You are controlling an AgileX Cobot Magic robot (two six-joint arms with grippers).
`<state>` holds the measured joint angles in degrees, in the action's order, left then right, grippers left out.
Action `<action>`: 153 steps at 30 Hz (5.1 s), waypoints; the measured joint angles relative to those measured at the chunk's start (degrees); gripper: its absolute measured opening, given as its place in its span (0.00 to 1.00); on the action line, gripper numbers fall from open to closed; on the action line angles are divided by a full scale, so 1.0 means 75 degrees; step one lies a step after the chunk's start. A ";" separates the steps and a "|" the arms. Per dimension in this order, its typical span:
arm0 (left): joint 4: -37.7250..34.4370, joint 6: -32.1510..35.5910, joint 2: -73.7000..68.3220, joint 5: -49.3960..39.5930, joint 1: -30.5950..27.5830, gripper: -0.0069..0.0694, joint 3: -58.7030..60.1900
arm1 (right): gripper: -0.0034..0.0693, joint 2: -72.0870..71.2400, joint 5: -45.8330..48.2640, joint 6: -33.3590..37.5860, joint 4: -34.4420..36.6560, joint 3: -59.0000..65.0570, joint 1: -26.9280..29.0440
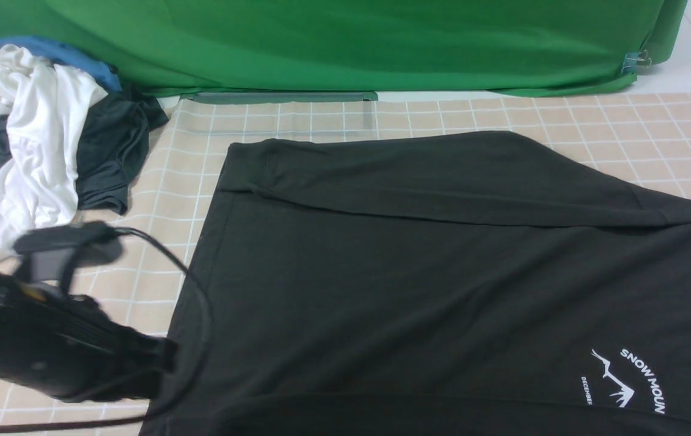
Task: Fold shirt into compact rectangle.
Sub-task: 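Grasp the left edge of the dark T-shirt lying flat on the table, then fold the left side of the black T-shirt inward over its body, then grab the top left corner of the dark shirt with the left gripper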
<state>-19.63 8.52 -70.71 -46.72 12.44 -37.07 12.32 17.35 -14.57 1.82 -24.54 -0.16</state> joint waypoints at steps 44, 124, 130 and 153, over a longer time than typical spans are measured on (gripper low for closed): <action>0.1580 -0.1631 -0.1382 -0.0312 0.1581 0.13 -0.0200 | 0.10 0.3300 0.3356 0.3209 0.2370 -0.1924 0.0000; 0.2843 -0.1884 -0.7186 0.0550 0.0025 0.18 -0.8521 | 0.14 0.3300 0.3222 0.3180 0.2373 -0.1924 0.0000; 0.2963 -0.1878 -0.7223 0.0338 0.0025 0.18 -0.8561 | 0.14 0.3300 0.3222 0.3187 0.2373 -0.1924 0.0000; 0.3082 -0.1592 -0.7670 0.0500 0.0018 0.43 -0.8561 | 0.17 0.3300 0.3222 0.3189 0.2379 -0.1924 0.0000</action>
<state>3.49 -3.42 -128.24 -42.96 12.58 -101.28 37.07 41.51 9.35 19.66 -38.97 -0.16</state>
